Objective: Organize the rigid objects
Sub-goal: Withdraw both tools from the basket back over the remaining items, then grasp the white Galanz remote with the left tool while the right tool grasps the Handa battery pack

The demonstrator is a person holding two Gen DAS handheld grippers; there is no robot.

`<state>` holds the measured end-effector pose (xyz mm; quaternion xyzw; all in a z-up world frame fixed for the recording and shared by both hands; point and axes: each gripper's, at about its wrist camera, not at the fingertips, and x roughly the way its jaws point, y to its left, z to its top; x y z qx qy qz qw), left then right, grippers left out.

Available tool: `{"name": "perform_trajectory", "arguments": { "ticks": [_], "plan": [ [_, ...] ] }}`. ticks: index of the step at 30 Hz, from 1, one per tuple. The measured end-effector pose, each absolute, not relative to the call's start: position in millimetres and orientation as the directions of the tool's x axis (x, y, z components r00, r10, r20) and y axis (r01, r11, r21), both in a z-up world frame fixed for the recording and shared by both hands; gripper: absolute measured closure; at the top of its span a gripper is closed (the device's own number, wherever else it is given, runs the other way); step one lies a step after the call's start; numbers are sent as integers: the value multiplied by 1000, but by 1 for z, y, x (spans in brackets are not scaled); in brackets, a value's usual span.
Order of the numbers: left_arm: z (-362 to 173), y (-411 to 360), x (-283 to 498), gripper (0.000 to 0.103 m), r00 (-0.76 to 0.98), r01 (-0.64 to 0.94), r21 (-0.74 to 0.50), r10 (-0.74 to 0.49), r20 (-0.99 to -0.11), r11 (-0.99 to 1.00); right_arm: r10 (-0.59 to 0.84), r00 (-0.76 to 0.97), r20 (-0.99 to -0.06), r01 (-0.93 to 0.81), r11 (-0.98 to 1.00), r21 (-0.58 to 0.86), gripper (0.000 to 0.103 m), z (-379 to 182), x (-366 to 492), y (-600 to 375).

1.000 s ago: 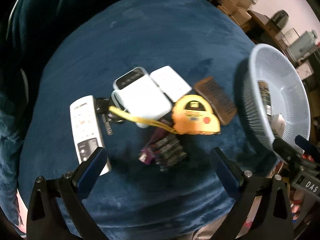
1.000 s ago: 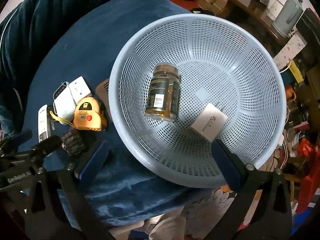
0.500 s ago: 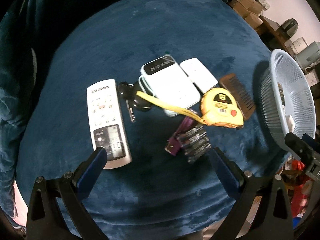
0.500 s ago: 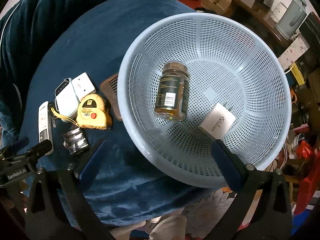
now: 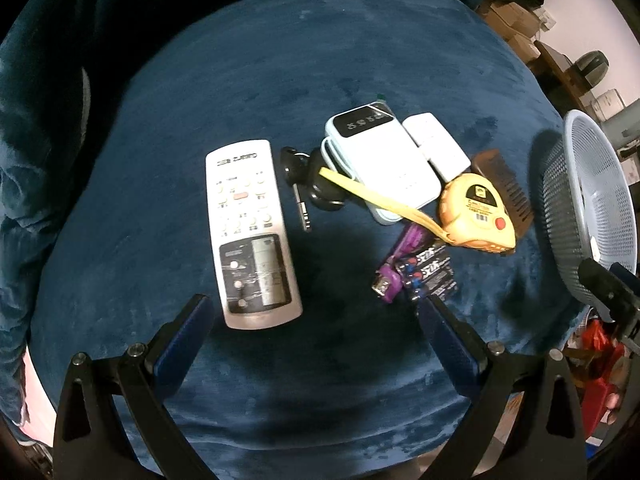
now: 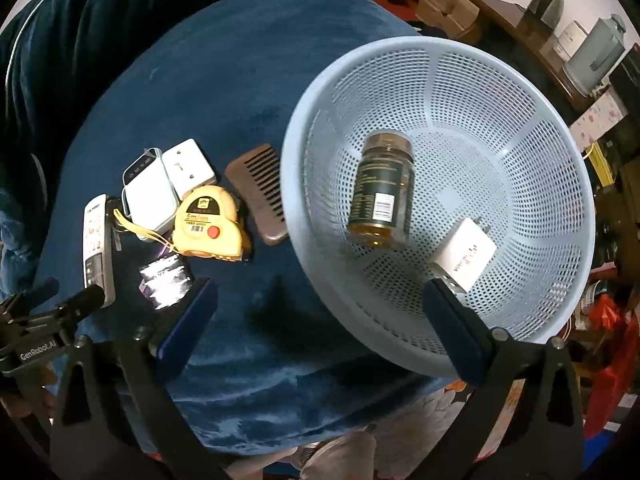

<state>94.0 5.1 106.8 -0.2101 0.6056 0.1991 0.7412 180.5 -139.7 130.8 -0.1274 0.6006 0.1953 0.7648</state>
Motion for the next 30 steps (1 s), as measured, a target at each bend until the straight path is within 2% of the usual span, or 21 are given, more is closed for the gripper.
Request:
{"name": "perform_trajectory", "arguments": {
  "ticks": [22,28,29,30],
  "plan": [
    [92,52,55,1,175,-651,-79,48,-983,755,204,228,-952,-638,770,12,0,129,150,-58],
    [86,64,39,1,160,-678,-71,52,-986,732,226,77,-971,-694,712,111,2,102,136,-35],
    [86,66,36,1,158,-683,-71,51,-986,727,225,16,-974,-684,713,154,6,91,137,-34],
    [86,68,33,1,158,-686,-73,50,-986,724,223,-24,-974,-673,717,181,16,82,139,-33]
  ]
}}
